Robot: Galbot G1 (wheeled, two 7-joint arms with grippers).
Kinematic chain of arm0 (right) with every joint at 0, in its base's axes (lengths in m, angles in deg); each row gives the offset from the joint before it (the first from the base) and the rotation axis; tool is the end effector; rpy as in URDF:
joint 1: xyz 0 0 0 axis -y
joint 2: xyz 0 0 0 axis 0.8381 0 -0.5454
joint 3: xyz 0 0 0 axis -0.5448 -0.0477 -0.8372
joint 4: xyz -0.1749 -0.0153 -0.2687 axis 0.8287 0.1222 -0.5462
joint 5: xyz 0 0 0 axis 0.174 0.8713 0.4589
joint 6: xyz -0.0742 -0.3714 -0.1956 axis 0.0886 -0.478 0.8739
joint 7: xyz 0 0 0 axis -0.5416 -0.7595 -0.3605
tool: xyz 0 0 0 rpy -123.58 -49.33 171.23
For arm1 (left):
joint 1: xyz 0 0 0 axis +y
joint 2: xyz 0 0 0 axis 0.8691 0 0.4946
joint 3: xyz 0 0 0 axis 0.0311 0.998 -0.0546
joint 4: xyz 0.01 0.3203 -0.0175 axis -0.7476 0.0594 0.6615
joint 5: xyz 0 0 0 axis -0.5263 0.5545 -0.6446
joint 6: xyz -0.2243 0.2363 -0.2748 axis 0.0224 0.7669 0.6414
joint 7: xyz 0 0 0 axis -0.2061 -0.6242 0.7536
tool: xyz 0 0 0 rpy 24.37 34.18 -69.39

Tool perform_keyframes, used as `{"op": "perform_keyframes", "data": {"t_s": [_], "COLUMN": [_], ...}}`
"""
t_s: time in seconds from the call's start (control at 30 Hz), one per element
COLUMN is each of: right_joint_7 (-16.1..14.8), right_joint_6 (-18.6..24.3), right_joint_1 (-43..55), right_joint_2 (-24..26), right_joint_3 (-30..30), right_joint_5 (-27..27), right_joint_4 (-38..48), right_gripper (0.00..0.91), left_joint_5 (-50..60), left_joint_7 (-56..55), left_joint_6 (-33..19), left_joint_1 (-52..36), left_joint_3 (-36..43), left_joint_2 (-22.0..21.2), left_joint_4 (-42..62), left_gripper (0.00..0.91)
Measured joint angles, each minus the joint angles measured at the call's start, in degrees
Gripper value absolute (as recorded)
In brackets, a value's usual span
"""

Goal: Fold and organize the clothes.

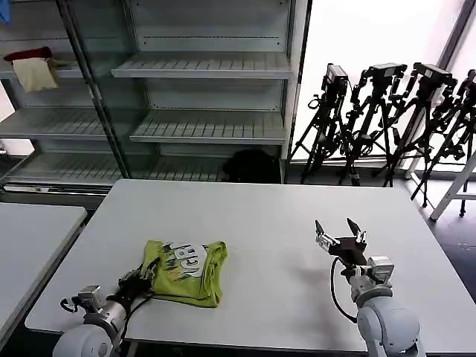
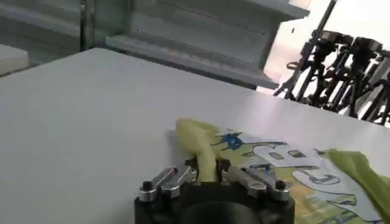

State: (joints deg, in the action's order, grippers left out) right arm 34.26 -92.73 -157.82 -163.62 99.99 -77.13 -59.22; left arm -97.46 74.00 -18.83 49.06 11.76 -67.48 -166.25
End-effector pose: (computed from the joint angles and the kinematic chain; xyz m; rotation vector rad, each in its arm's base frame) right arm 0.3482 -0.0477 -0.1828 0.0951 -2.9872 0.0067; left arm 0.3248 0.1003 -0.2653 -0.1635 -2.6921 0.3433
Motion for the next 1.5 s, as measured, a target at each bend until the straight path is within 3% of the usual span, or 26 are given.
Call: {"op": "perform_keyframes", "data": {"t_s": [0.6,1.23,1.5], "right_joint_7": [0.0,0.0,-0.2], "right_joint_6": [0.3,1.5,2.0], "right_joint_1": [-0.3,-0.7,-1.5], "right_joint_2": [-0.2,-0.6,-0.5], "right_joint_3": [0.4,1.0,1.7], "right_joint_5": [0.0,-0.1,-0.8], "right_joint_4": [0.6,1.6,2.2], "right_gripper": [0.907,0.907,0.907], "left_joint_5": [10.9,24.2,30.0], "left_joint_7": [2.5,7.8,9.1], "left_joint_6": [-6.5,-10.3,-10.4], "left_joint_1": [0.4,-1.9,-2.0], "left_joint_3": [-5.2,-16.6,-17.8], "left_joint_2": [3.7,17.9,20.2], "left_joint_4": [-1.4,2.6,0.5], "left_gripper": [0.000,0.000,0.010]}}
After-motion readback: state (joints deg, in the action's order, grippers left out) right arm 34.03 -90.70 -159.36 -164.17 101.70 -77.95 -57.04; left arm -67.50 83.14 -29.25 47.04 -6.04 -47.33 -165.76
